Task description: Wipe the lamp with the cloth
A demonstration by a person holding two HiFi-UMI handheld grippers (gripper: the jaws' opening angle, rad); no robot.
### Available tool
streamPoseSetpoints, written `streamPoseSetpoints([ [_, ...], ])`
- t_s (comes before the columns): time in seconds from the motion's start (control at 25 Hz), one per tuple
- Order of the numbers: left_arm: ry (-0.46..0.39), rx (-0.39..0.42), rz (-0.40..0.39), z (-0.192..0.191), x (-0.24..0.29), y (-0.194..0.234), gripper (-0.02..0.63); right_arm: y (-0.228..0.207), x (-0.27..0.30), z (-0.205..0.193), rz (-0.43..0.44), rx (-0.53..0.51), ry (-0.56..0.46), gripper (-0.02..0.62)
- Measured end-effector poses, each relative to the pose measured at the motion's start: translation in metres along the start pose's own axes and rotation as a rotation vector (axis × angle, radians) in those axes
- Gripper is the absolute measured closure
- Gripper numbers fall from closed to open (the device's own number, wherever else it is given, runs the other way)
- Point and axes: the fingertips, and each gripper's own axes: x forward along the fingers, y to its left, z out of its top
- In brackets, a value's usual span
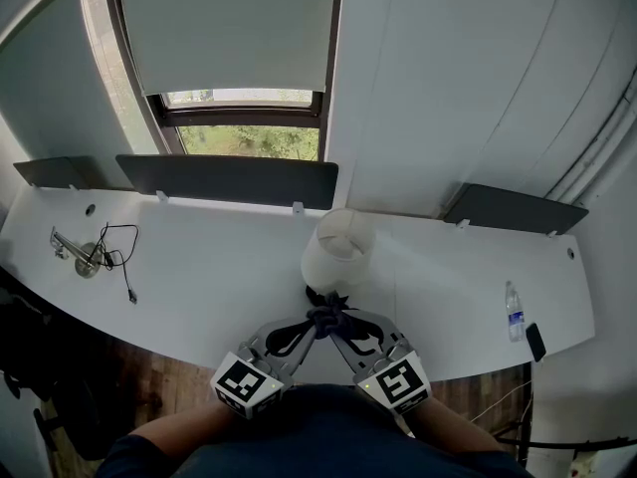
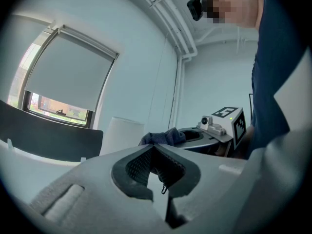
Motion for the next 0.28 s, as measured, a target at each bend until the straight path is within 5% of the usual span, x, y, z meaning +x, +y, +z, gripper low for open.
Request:
streamPoseSetpoints([
  [0.28,0.003,0.018,0.001,0.0016,0.0010,-0.0024,0.600,-0.0004,-0.0018,0.0011,0.000,-0.019,-0.002,0.495],
])
